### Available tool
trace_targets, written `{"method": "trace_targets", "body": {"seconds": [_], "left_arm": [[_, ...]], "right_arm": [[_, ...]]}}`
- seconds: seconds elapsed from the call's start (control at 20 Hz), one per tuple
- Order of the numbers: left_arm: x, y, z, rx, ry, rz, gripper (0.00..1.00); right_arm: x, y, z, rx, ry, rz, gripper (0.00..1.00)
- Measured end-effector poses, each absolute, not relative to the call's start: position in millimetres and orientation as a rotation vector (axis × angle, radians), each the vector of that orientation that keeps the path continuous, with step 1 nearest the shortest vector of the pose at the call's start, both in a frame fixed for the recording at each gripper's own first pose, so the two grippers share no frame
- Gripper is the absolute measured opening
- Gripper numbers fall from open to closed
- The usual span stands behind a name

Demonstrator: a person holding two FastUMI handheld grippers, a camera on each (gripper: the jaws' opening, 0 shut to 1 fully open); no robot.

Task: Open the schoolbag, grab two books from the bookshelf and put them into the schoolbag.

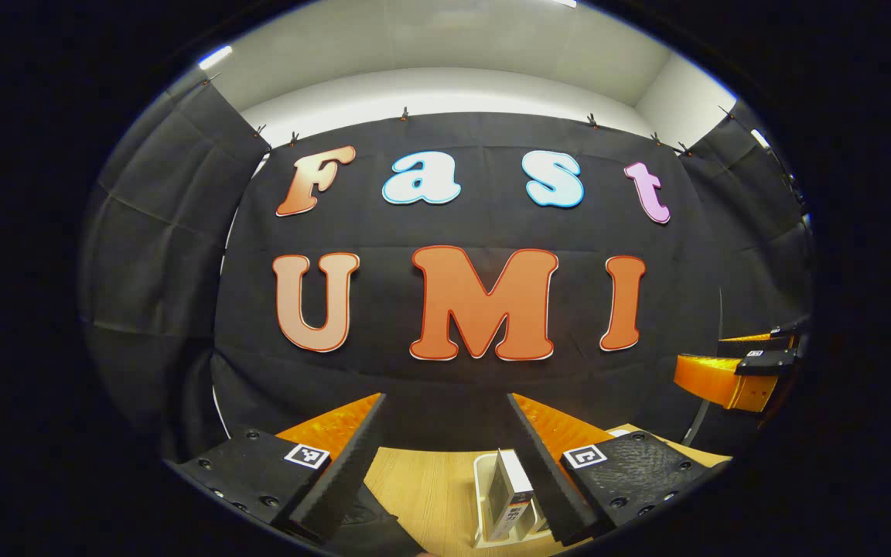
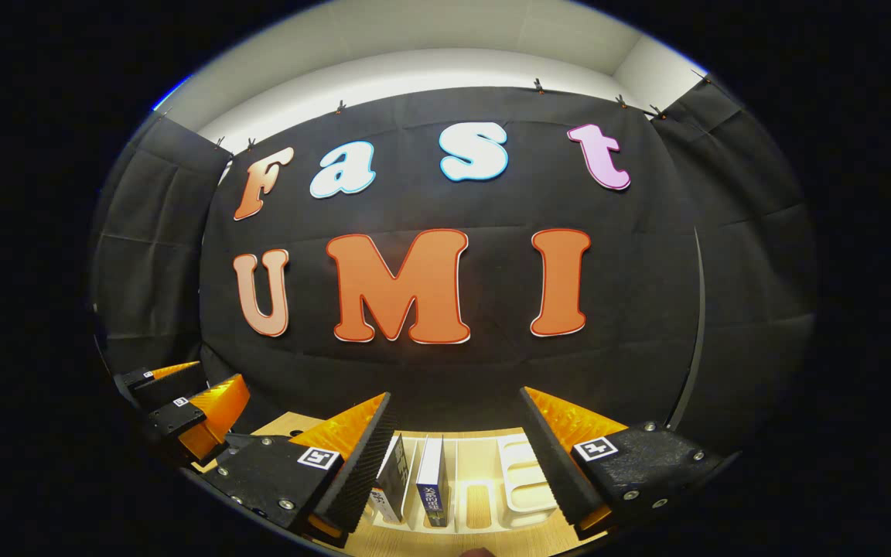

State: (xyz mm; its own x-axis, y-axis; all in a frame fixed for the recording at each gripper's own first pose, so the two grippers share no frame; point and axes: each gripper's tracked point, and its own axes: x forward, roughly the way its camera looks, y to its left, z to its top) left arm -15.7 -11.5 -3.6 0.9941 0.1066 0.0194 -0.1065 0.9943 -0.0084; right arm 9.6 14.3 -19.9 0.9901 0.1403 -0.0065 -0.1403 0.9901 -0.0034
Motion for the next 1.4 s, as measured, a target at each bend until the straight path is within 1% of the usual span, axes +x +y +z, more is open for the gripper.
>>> {"method": "trace_targets", "body": {"seconds": [0.65, 1.0, 1.4], "left_arm": [[-23, -19, -1, 0.017, -0.04, 0.125, 0.94], [-27, -13, -7, 0.049, -0.023, 0.133, 0.94], [-30, -10, -7, 0.093, -0.019, 0.146, 0.94]], "right_arm": [[11, 6, -31, 0.012, 0.026, 0.159, 0.94], [8, -26, -32, 0.003, 0.031, 0.1, 0.94], [10, -40, -32, 0.014, 0.028, 0.072, 0.94]]}}
